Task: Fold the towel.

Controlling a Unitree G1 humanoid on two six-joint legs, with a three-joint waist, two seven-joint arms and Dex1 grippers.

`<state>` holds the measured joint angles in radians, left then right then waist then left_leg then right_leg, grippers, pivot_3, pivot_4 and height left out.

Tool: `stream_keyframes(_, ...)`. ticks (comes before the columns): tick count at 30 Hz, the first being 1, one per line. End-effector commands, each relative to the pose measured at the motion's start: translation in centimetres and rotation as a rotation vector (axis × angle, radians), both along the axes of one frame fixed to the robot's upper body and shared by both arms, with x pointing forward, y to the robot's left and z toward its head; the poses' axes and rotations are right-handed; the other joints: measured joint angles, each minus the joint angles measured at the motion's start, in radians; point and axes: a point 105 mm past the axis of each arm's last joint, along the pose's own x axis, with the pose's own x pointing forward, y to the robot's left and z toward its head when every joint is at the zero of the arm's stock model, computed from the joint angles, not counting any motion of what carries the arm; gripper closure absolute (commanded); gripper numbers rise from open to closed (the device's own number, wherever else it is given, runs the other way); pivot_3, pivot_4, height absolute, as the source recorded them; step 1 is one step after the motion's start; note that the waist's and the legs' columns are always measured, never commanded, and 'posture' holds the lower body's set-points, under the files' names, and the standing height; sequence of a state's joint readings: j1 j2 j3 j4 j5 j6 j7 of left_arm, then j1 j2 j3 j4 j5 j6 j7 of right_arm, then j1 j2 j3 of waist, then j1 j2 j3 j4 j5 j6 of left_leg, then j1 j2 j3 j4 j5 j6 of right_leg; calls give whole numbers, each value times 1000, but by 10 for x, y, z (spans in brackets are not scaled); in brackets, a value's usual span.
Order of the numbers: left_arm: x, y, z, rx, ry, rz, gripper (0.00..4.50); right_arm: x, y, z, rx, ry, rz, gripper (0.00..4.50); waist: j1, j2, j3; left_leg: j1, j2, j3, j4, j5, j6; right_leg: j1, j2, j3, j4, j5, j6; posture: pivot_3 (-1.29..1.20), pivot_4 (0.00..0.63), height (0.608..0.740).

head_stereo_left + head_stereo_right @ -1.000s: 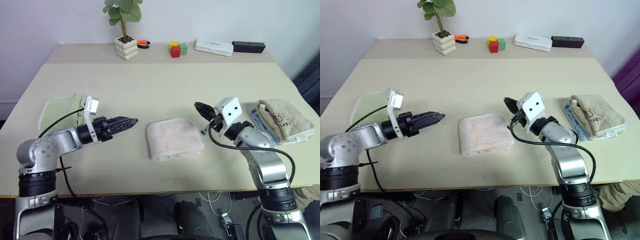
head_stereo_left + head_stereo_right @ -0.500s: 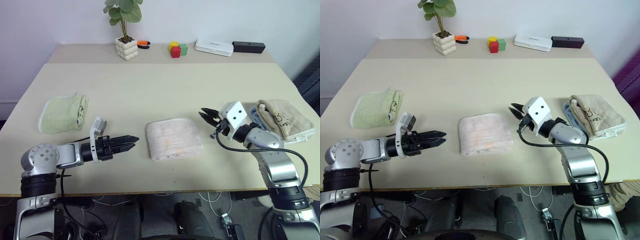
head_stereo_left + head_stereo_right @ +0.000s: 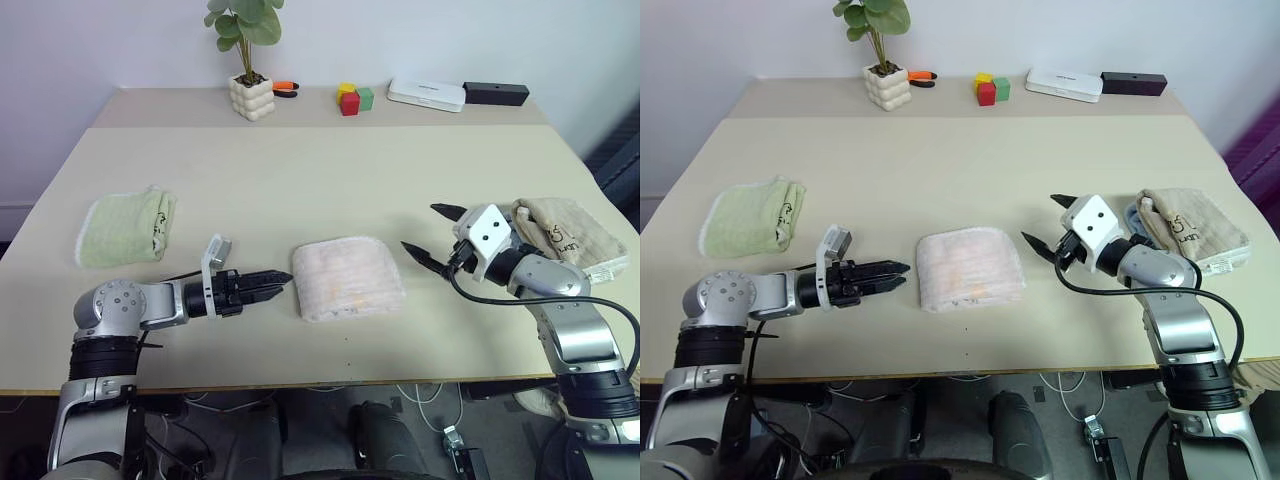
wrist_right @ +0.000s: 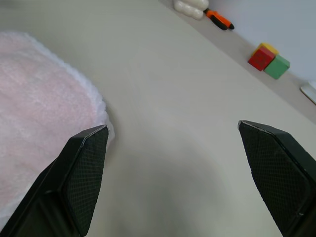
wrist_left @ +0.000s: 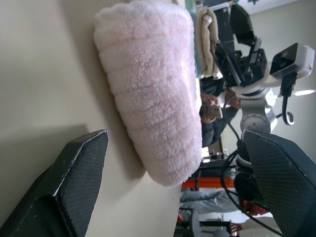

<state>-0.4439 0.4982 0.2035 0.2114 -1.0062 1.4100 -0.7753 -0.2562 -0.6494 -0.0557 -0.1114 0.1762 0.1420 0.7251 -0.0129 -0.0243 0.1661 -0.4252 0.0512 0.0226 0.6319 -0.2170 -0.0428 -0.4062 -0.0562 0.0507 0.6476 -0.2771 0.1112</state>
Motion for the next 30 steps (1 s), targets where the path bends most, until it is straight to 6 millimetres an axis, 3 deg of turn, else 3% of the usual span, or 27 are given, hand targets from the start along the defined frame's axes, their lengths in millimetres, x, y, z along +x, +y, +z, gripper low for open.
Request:
stream_keyframes(1,0,-11,0,-4,-11,-29,0,4,-8,11,-52,-68,-24,228,2,0,0,0,0,0,0,0,0,0,0,0,0,0,0,0,150,740)
stream_keyframes(11,7,-19,2,-23,-30,-26,0,-2,-31,-8,-296,-40,18,108,-1,0,0,0,-1,0,0,0,0,1,0,0,0,0,0,0,150,740)
stream_keyframes(21,10,-39,-2,-56,-30,-37,0,-6,1,-31,-347,-57,107,108,1,0,0,1,-1,0,1,0,0,1,0,0,0,1,2,0,150,740)
stream_keyframes(30,12,-40,0,-62,-41,-27,0,-12,20,-32,-323,-70,165,108,1,0,0,1,-1,0,1,0,0,2,0,0,0,1,2,0,150,740)
